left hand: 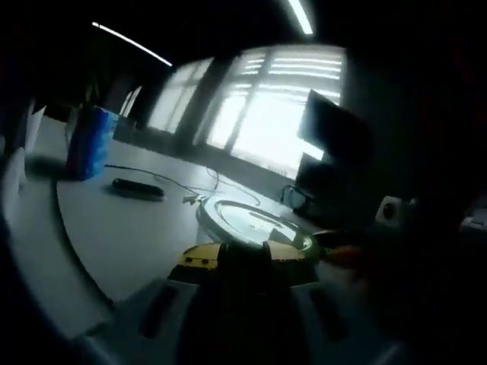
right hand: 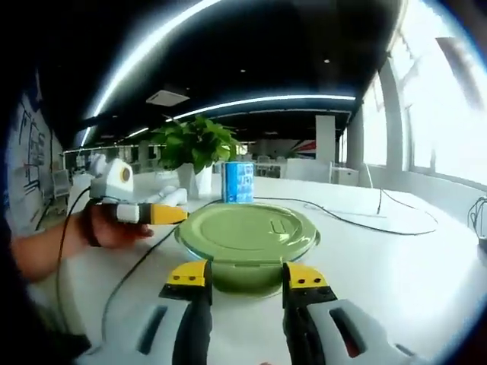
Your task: Pick up the tomato from the tabletop place it into the food storage container close the lid and lock the latches
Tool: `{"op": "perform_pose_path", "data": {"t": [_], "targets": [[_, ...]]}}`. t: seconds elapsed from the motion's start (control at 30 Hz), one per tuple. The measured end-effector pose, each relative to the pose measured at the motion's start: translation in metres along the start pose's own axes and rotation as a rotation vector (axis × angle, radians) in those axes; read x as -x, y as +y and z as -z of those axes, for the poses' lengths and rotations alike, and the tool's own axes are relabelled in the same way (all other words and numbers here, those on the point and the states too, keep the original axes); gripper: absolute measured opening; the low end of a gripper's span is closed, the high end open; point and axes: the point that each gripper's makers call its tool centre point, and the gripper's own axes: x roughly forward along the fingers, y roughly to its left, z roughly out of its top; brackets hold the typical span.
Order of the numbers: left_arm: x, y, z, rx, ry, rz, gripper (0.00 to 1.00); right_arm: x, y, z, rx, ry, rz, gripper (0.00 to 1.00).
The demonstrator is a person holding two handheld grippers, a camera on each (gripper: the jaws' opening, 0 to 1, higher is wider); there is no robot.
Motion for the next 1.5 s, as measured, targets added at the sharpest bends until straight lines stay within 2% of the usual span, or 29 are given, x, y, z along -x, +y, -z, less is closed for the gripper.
{"op": "perform_pose_path", "data": {"t": [0.17, 0.3, 0.47, 0.53, 0.57, 0.8, 1.0, 1.2, 1.4, 1.5], "targets": [[0.000, -0.001, 0.001, 0.020, 0.007, -0.013, 0.18, 0.001, -0.002, 0.000, 0.039, 0.014, -0.041, 0.29], [0.003, -0.012, 0.007, 0.025, 0.020, -0.014, 0.18, 0.004, -0.009, 0.001, 0.081, 0.014, -0.142, 0.29], [0.008, -0.027, 0.014, -0.067, 0.028, -0.044, 0.18, 0.007, -0.014, 0.003, 0.135, -0.007, -0.255, 0.29], [0.010, -0.034, 0.018, -0.083, 0.034, -0.049, 0.18, 0.008, -0.019, 0.004, 0.118, -0.009, -0.294, 0.29], [0.012, -0.037, 0.020, -0.103, 0.035, -0.054, 0.18, 0.008, -0.020, 0.004, 0.139, -0.017, -0.322, 0.29], [0.014, -0.059, 0.031, -0.157, 0.061, -0.061, 0.18, 0.011, -0.033, 0.005, 0.169, -0.012, -0.473, 0.30], [0.013, -0.082, 0.041, -0.190, 0.070, -0.055, 0.18, 0.017, -0.045, 0.007, 0.187, -0.032, -0.566, 0.30], [0.009, -0.101, 0.050, -0.198, 0.068, -0.037, 0.20, 0.020, -0.060, 0.008, 0.175, -0.058, -0.618, 0.30], [0.007, -0.109, 0.052, -0.180, 0.057, -0.021, 0.18, 0.020, -0.068, 0.012, 0.174, -0.056, -0.602, 0.28], [0.011, -0.110, 0.051, -0.227, 0.045, -0.015, 0.17, 0.025, -0.067, 0.012, 0.162, -0.062, -0.602, 0.27]]}}
